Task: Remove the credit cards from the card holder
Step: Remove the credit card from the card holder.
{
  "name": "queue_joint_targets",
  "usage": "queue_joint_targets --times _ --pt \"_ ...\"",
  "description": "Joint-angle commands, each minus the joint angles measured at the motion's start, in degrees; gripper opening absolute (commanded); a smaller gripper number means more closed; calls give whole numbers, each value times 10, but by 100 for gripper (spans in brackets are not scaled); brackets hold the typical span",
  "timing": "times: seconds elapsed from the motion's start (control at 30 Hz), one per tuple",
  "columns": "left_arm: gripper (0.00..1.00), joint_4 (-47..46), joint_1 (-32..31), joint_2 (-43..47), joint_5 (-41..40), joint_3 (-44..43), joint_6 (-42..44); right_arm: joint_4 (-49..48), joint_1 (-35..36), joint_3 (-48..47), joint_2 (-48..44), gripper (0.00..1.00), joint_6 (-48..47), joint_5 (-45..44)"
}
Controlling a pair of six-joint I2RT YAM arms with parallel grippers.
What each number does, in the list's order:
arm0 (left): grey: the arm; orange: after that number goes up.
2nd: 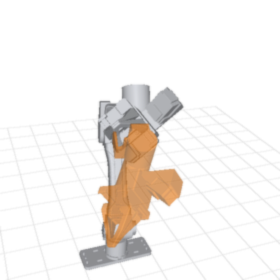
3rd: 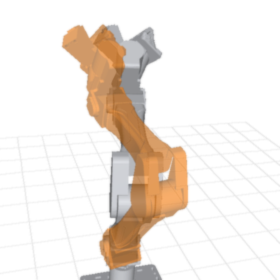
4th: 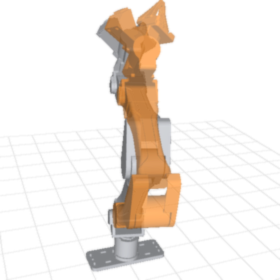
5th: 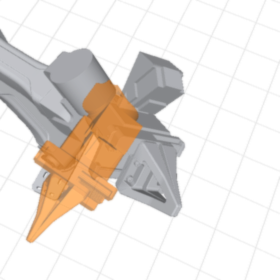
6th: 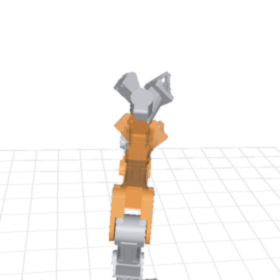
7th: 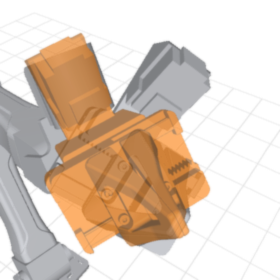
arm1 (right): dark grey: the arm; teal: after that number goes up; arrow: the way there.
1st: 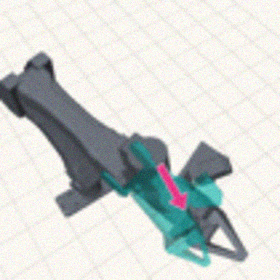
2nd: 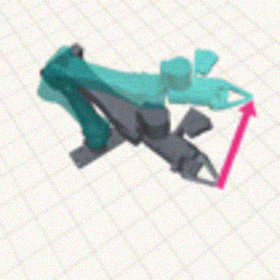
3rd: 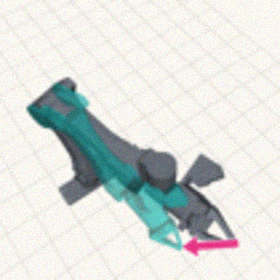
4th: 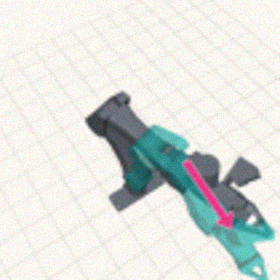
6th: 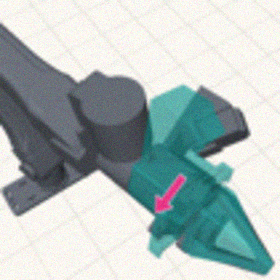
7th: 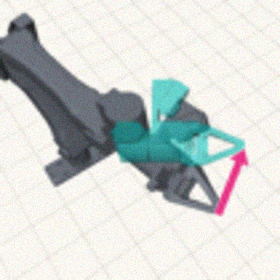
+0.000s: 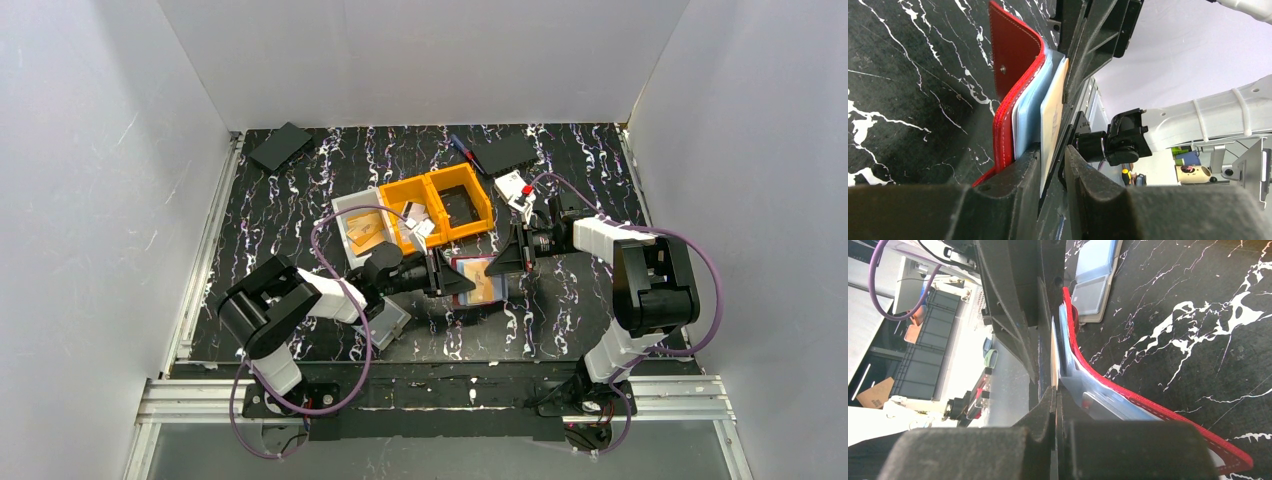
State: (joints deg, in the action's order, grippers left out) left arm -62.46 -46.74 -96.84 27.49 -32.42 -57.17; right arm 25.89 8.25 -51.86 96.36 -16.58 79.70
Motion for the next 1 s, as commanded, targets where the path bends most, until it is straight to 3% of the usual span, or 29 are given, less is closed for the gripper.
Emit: queue_joint_targets --times 0.0,0.1,0.23,0.3,0.4,0.53,0.77,0.97 --pt "19 -12 1 0 14 -8 -2 -10 -3 0 -15 1 3 6" --pt "10 -18 5 5 14 0 -5 -8 -3 -1 -14 1 -1 5" --pt "5 -38 11 6 15 10 -13 1 -3 -3 -13 1 -10 1" --pt "6 -52 13 3 17 14 -20 6 -3 -4 -11 1 -14 -1" --pt "20 -78 14 -3 20 19 -31 11 -3 -6 -10 1 -18 -3" --pt "24 -93 15 -8 22 22 -38 13 -3 -6 -9 1 -20 -3" --pt "22 -107 20 -19 24 20 -47 18 -3 -7 -6 1 -23 -1" --pt "11 -128 26 -31 30 21 -64 18 -3 -8 -5 1 -24 -4"
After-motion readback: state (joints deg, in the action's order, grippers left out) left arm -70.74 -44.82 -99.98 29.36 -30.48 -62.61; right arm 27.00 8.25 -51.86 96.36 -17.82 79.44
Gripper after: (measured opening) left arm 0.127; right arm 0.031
